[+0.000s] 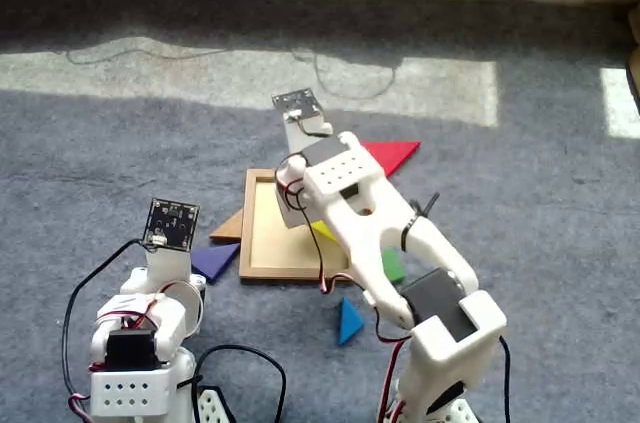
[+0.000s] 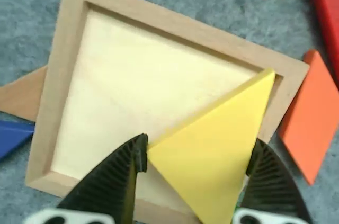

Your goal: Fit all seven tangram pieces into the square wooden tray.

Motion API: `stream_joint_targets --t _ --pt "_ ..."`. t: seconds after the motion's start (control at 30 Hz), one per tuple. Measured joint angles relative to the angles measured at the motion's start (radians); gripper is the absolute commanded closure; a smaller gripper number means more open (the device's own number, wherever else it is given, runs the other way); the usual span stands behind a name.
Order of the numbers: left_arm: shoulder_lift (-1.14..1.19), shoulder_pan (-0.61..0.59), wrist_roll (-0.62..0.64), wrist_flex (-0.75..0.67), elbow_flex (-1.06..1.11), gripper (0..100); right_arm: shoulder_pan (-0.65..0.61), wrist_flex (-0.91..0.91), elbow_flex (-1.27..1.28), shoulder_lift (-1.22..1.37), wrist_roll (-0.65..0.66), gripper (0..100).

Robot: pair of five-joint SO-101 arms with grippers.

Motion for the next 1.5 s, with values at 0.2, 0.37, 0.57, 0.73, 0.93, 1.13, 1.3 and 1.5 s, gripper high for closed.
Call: stream_joint_targets --t 0.2,0.37,0.57,0.73,0.93,1.13,1.3,1.5 --pt "0.0 0.0 0.0 0.0 0.0 99 -0.003 -0.061 0.032 0.002 -0.011 80.5" --pt "0.0 0.0 0.0 0.0 0.0 99 -0.005 -0.074 0.031 0.064 -0.11 80.5" --pt "0.0 -0.028 0.0 0.0 0.0 99 -0.006 -0.058 0.028 0.084 -0.149 80.0" --pt "0.0 -0.026 0.0 0.0 0.0 99 -0.006 -0.012 0.029 0.069 -0.152 71.0" --pt "0.0 -0.026 0.0 0.0 0.0 99 0.021 0.026 0.029 0.069 -0.152 68.2" --pt "0.0 -0.026 0.0 0.0 0.0 99 0.025 0.109 -0.008 0.069 -0.152 68.2" --pt "0.0 -0.026 0.0 0.0 0.0 99 0.032 0.17 -0.074 0.069 -0.138 68.3" --pt "0.0 -0.026 0.0 0.0 0.0 99 -0.003 0.221 -0.107 0.069 -0.077 71.4"
